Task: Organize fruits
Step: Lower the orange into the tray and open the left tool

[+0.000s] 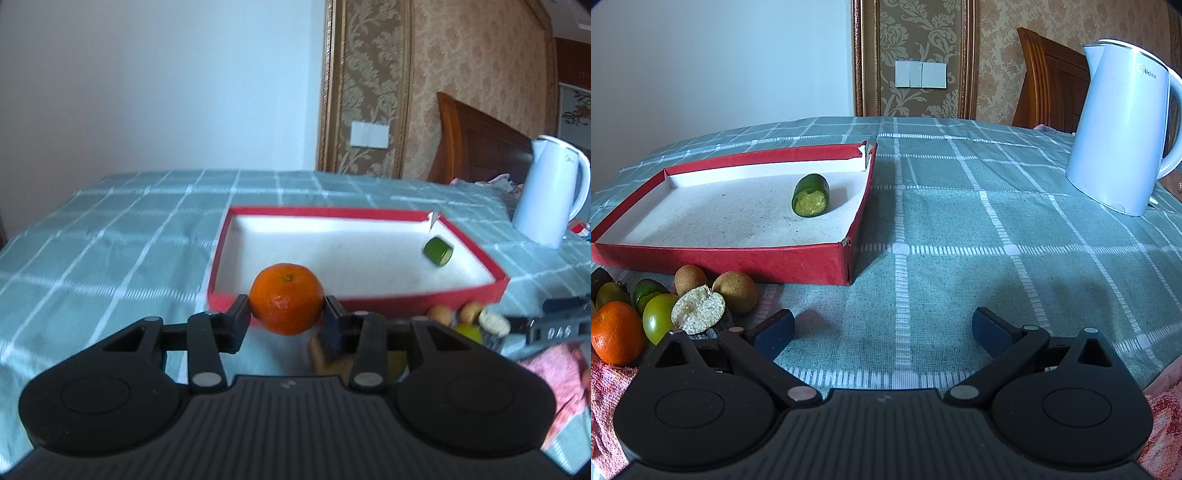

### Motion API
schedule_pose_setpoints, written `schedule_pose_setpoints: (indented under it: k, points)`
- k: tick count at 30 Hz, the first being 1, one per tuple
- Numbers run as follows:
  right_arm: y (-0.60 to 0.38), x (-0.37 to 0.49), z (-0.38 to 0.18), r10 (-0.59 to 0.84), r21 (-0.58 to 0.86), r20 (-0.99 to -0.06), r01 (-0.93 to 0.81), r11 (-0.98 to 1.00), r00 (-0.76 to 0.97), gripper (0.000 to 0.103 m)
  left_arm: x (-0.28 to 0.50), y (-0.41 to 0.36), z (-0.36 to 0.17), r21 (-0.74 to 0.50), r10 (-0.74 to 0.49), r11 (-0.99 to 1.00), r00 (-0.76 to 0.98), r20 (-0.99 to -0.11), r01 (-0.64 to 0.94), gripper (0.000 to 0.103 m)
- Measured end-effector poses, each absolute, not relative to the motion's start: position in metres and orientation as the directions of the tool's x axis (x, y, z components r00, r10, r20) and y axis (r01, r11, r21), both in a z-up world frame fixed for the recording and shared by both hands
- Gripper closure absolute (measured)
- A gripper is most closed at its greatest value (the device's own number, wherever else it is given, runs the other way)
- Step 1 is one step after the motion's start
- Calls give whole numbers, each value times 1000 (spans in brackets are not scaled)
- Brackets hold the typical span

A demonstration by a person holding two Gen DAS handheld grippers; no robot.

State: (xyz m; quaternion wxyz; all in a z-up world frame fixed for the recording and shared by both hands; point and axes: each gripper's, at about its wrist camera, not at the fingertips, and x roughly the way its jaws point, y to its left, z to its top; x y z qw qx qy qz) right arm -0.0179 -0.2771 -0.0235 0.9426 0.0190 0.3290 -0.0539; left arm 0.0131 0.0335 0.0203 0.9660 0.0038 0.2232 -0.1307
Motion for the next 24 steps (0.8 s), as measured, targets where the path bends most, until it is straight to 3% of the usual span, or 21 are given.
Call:
schedule_pose_setpoints:
  k: [5,16,24]
  points:
    - [-277,-18,-24,-89,1,-622,114,993,778,0,42,25,31,-44,-253,965,868,-428,260,64]
    - [-277,-18,-24,-89,1,-622,114,993,778,0,135,26,12,-87,-205,978,802,-561,190,64]
    - [-277,-18,-24,-89,0,-622,114,993,778,0,157,15,-2,-27,-167,982,784,-598,188,64]
